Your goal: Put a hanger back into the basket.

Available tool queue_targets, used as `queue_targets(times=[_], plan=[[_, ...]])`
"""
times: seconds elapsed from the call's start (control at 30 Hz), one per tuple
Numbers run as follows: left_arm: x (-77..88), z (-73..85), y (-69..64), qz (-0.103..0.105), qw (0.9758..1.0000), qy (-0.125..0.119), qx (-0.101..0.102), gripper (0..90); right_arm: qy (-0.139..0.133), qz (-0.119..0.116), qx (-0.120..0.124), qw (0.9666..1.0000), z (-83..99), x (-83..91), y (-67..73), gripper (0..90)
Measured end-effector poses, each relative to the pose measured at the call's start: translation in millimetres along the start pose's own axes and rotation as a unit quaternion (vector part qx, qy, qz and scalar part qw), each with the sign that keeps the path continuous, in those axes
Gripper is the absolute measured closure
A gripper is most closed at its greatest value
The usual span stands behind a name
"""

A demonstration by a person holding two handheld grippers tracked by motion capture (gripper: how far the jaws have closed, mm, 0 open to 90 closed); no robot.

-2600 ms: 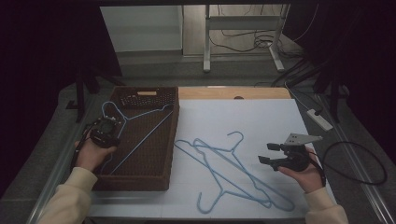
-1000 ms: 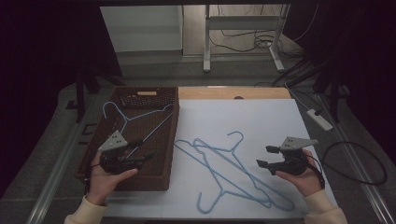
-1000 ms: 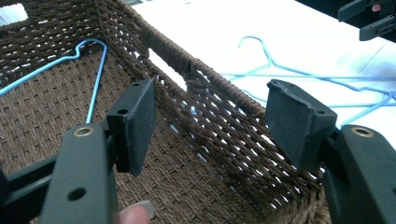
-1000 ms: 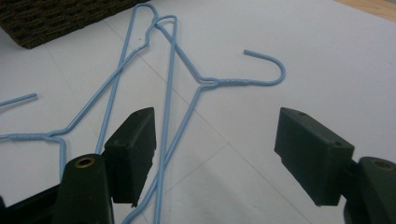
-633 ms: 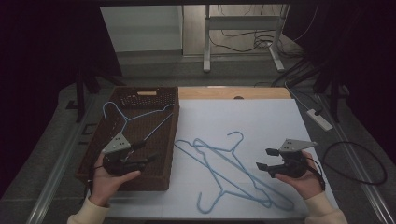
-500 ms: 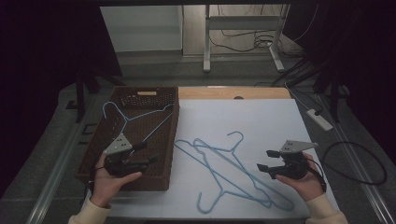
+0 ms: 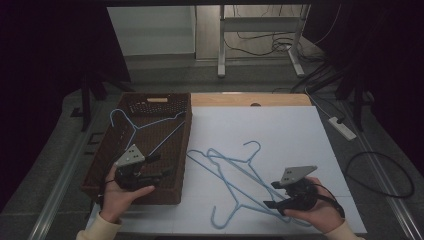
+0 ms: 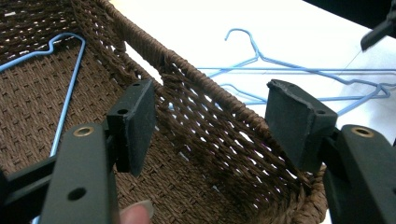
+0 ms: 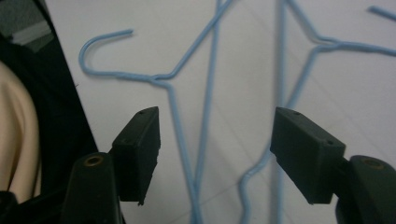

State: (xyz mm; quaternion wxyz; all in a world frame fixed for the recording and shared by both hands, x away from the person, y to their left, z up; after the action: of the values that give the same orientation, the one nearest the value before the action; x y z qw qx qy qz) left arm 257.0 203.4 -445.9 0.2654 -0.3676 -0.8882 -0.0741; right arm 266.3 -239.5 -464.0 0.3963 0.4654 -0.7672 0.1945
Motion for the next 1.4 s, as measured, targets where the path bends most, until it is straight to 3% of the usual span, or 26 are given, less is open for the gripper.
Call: queue_targets(times=[0.03, 0.07, 0.2, 0.5, 0.63, 1.03, 1.23, 1.4], plan=[[0.0, 0.0, 0.0, 0.000, 1.0000, 0.000, 0.000, 35.2, 0.000, 0.000, 0.000, 1.0000, 0.0, 0.0, 0.0, 35.4], [-0.2, -0.3, -0.3, 0.001, 1.0000, 0.000, -0.001, 35.2, 0.024, -0.003, 0.014, 0.9996, -2.5, -9.5, 6.9, 38.6], [-1.9, -1.2, -2.1, 0.003, 1.0000, 0.001, -0.004, 35.2, 0.061, -0.011, 0.040, 0.9972, -7.3, -23.4, 13.8, 44.0], [-3.9, -2.5, -5.9, 0.009, 0.9999, 0.002, -0.010, 35.1, 0.140, -0.010, 0.090, 0.9860, -14.5, -52.4, 26.5, 53.9], [-5.0, -2.7, -6.6, 0.010, 0.9999, 0.003, -0.011, 35.1, 0.162, -0.005, 0.098, 0.9819, -13.4, -57.3, 27.9, 57.9], [-4.8, -4.1, -8.7, 0.012, 0.9998, 0.002, -0.014, 35.2, 0.199, -0.002, 0.100, 0.9748, -17.5, -67.5, 28.9, 70.7], [-5.3, -3.9, -9.0, 0.012, 0.9998, 0.003, -0.015, 35.2, 0.205, -0.011, 0.088, 0.9748, -18.1, -68.5, 29.1, 77.4], [-6.2, -3.6, -9.3, 0.012, 0.9998, 0.004, -0.015, 35.2, 0.214, -0.016, 0.086, 0.9729, -19.2, -69.6, 27.3, 86.7]])
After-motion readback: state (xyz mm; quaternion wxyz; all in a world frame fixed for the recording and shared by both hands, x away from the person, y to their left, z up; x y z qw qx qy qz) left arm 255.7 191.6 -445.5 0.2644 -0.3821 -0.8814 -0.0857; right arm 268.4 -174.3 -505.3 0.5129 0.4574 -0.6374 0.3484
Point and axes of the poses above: each handheld gripper's, and its own axes: x roughly backward along the jaws, z roughly out of its underside, y roughly to its left, the point moved 1 cm from there along -x, roughly forward along the jaws, and after that the axes turned 4 degrees about -x, right-handed, at the moved point
